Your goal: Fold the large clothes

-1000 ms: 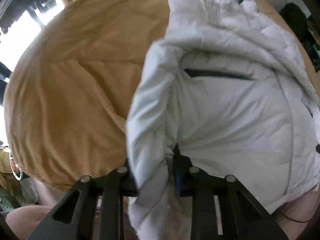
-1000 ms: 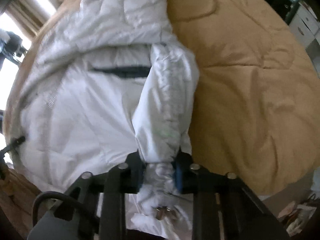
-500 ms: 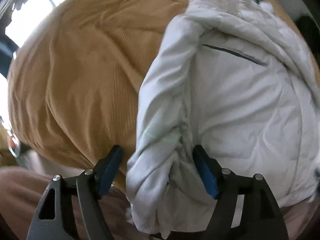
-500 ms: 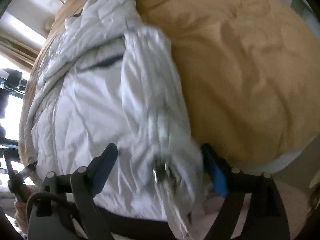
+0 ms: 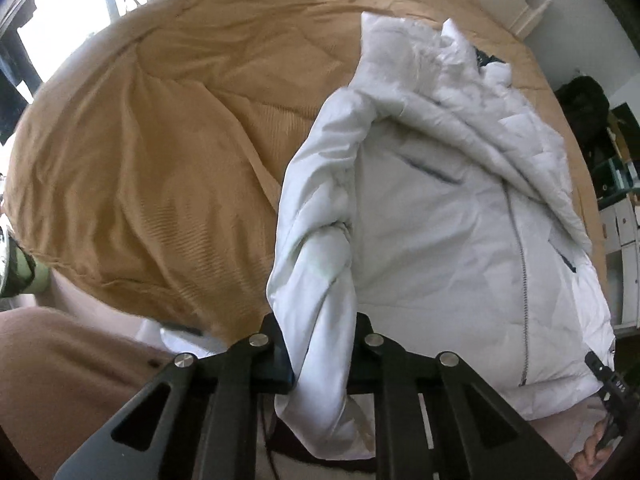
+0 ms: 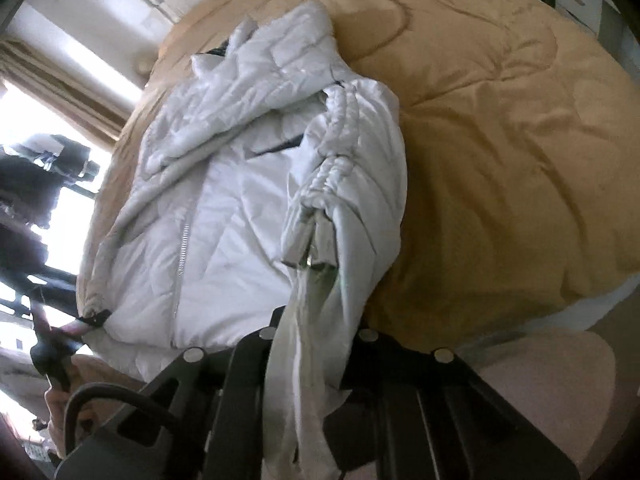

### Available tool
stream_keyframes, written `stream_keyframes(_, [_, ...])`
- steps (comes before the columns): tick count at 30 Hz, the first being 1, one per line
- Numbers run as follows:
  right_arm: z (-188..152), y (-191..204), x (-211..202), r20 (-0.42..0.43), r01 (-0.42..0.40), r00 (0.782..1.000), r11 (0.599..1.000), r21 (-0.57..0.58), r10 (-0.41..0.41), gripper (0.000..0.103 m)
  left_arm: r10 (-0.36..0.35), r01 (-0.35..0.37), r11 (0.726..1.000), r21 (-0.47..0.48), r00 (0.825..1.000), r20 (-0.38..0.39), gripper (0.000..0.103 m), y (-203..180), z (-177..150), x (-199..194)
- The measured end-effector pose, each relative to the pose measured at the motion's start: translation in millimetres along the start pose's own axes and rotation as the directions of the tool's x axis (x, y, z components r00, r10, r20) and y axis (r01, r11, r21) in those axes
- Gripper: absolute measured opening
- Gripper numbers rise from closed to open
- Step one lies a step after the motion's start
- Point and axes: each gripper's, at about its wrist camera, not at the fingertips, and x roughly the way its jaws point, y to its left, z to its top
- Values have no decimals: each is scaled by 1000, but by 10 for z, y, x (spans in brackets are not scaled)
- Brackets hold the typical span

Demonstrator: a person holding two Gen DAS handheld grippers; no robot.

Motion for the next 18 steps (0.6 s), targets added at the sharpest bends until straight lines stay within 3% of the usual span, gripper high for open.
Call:
stream_keyframes(4, [15, 43, -290, -3, -24, 1000, 999, -28, 24, 8, -27, 27, 1000, 0, 999, -19, 13, 9, 161, -295])
stream_keyframes(7, [312, 163, -430, 14, -51, 999, 997, -50, 52, 8, -70, 70, 998, 7, 996, -49, 13, -93, 543, -387])
stream_keyframes(10, [842, 339, -443, 53, -88, 994, 994, -62, 91, 8, -107, 108, 994, 14, 994, -17, 14, -160, 1030, -549])
stream_keyframes(13, [1475, 688, -328, 114, -58, 991, 993, -104, 69, 8, -130, 130, 991, 19, 990, 47, 14, -365, 1677, -627])
stream_keyframes(18, [2463, 1029, -11, 172, -24, 984, 993, -112, 43, 8, -122, 123, 992, -7, 991, 54, 15, -763, 2852, -221])
